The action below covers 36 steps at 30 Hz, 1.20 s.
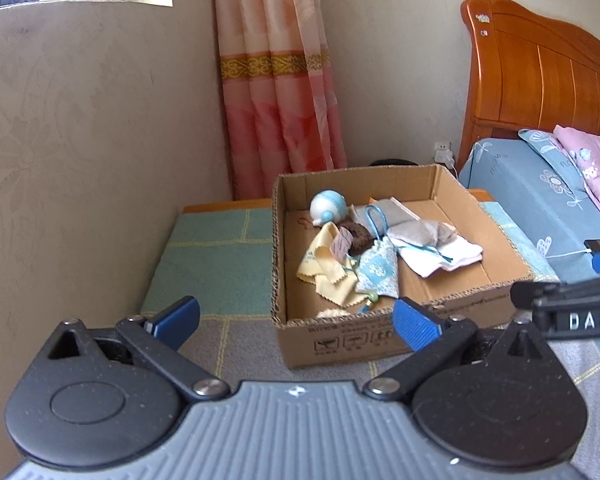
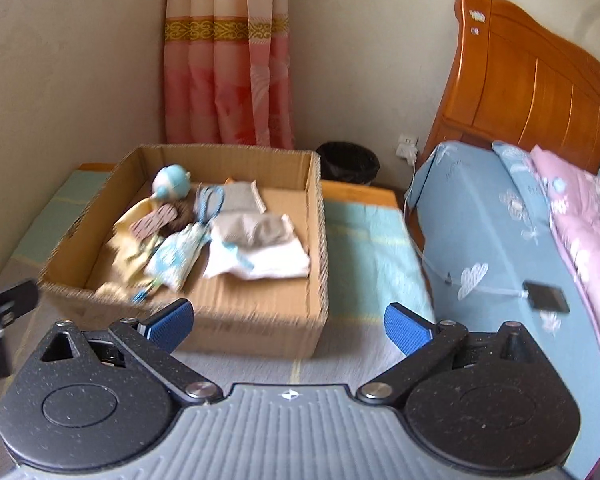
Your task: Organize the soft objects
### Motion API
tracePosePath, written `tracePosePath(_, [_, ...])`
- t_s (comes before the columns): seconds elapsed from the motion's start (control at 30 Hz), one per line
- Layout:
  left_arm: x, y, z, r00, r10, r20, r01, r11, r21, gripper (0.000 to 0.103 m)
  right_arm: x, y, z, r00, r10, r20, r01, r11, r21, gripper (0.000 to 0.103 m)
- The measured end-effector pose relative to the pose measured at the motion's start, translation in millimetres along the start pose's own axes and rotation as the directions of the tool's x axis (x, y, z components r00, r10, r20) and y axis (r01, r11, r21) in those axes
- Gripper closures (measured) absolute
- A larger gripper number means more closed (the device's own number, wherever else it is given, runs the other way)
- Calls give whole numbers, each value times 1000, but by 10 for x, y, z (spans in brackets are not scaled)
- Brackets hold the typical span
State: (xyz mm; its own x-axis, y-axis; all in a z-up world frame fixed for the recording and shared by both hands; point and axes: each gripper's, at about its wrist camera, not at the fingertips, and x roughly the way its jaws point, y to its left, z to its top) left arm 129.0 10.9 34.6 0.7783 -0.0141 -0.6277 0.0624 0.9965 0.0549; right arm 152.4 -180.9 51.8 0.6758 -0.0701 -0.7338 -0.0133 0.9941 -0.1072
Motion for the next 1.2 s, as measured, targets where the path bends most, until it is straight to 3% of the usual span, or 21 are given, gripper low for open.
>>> tracePosePath(0.43, [-51,-72,-41,999,0,-40,0,1000,-11,1,-151,32,-140,1000,13,3,-13,999,43,0])
tracePosePath(1.2, [-55,-52,-27,999,-8,-34,7,999,-39,1,-197,20,-137,1000,16,20,-17,999,45,0])
